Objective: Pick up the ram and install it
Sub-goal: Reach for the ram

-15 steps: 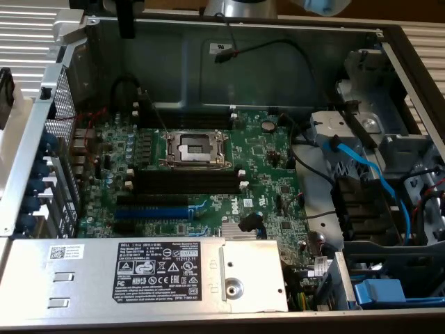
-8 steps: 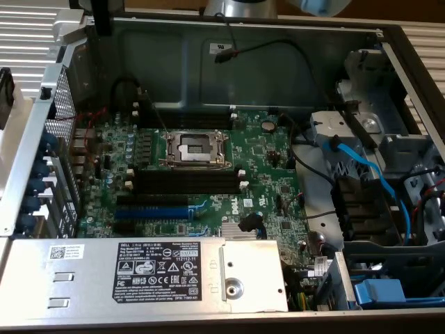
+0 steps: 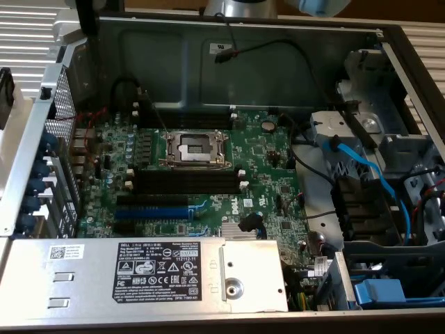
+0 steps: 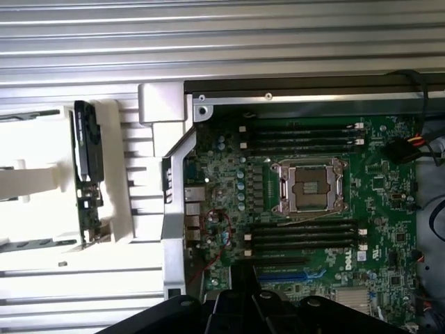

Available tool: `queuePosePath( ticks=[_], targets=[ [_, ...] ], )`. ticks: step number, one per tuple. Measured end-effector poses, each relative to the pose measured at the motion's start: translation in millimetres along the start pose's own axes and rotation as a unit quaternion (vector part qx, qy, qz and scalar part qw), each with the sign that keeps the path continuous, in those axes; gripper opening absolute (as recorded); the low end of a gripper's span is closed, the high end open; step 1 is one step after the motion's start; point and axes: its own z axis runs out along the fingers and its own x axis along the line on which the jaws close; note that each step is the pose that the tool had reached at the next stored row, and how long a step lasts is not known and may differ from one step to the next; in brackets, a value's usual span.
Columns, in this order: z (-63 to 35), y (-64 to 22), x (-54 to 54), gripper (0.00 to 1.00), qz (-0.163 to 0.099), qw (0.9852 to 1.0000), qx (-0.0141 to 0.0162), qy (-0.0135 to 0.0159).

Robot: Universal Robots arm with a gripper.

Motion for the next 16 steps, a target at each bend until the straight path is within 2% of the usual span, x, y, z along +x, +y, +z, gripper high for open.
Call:
queuePosePath(
  ticks=[2,4,5,12,16],
  targets=[
    [0.0,0.2,0.1,0.1,0.0,1.0,0.0017,0.0001],
    [-0.1,0.3,0.1,0.1,0.0,1.0,0.006,-0.0001],
    [0.0,0.2,0.1,0.1,0.0,1.0,0.0065,-0.0001],
    [-0.2,0.2,2.1,0.1,0.0,1.0,0.0067,-0.0006],
    [-0.4,-0.5,15.7,0.1,0.0,1.0,0.0063,-0.0061]
  ],
)
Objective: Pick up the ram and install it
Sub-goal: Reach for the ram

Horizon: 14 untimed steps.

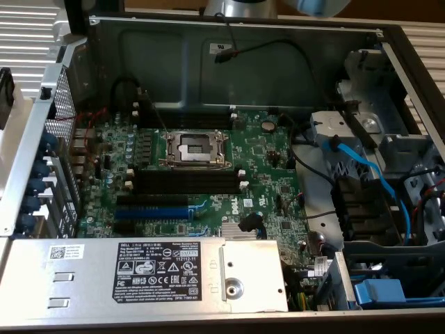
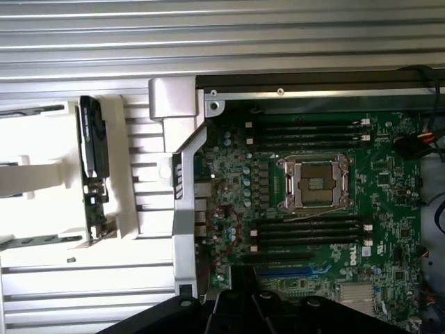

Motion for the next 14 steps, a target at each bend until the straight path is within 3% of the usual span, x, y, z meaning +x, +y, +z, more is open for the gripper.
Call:
queuePosePath(
  ticks=[5,14],
  targets=[
    [-0.5,-0.8,14.3,0.1,0.001,0.9999,-0.0008,-0.0141],
    [-0.9,-1.6,26.2,0.1,-0.003,0.9999,-0.0007,-0.016]
  ],
)
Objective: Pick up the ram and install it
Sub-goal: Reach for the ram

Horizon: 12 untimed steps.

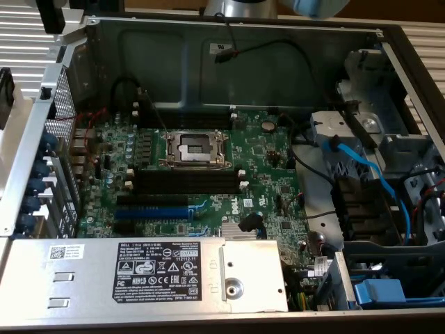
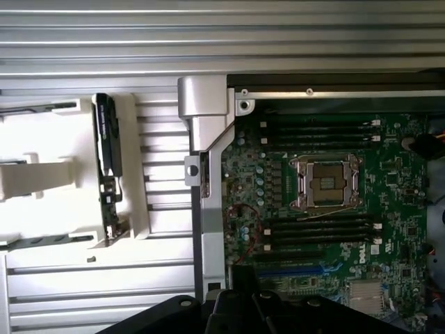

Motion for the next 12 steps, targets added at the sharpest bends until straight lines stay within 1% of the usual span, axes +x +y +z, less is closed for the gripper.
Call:
queuePosePath(
  ticks=[2,6,9,12],
  targets=[
    [-0.2,-0.4,1.3,0.1,-0.001,1.0,0.0,0.0],
    [-0.2,-3.1,3.9,0.1,-0.002,1.0,-0.0019,-0.0004],
    [-0.1,-6.3,5.9,0.1,-0.003,1.0,-0.0052,-0.0008],
    [-0.2,-7.3,6.0,0.1,-0.003,1.0,-0.0055,-0.0007]
  ],
)
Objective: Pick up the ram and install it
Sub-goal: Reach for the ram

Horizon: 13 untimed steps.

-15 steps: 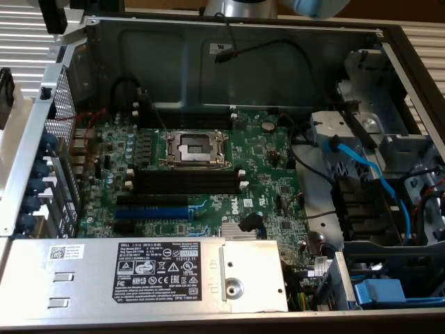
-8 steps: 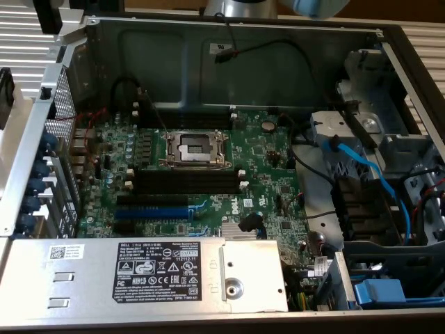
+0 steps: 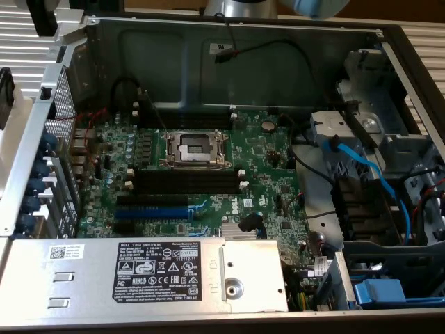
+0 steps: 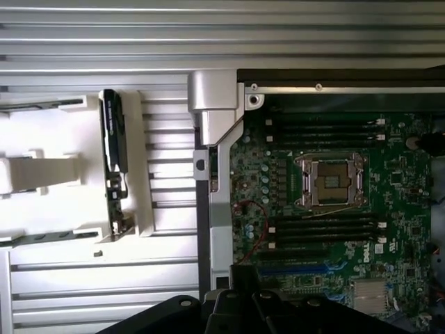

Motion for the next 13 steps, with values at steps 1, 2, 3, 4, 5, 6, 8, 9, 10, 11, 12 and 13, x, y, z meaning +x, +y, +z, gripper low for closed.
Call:
queuePosePath(
  ticks=[1,2,3,4,5,6,8,9,10,11,12,13],
  targets=[
    [0.0,-0.3,0.2,0.1,0.0,1.0,-0.0001,0.0],
    [-0.1,-0.8,1.0,0.1,0.0,1.0,-0.0002,0.0],
    [-0.1,-1.3,2.4,0.1,0.0,1.0,-0.0003,0.0],
    [-0.3,-1.6,4.5,0.1,-0.001,1.0,-0.0004,-0.0003],
    [-0.4,-1.8,6.7,0.1,-0.001,1.0,-0.0007,-0.0008],
    [-0.6,-2.1,8.9,0.1,-0.001,1.0,-0.0011,-0.0013],
    [-0.8,-2.5,13.0,0.1,-0.002,1.0,-0.0024,-0.0023],
    [-1.0,-2.7,15.0,0.1,-0.002,1.0,-0.0033,-0.0026],
    [-1.1,-2.9,17.0,0.1,-0.002,1.0,-0.0047,-0.003],
    [-1.3,-3.1,19.1,0.1,-0.002,1.0,-0.0061,-0.0033],
    [-1.5,-3.4,21.8,0.1,-0.002,1.0,-0.0067,-0.0037],
    [-1.6,-3.5,24.1,0.1,-0.002,1.0,-0.0068,-0.0039]
  ],
)
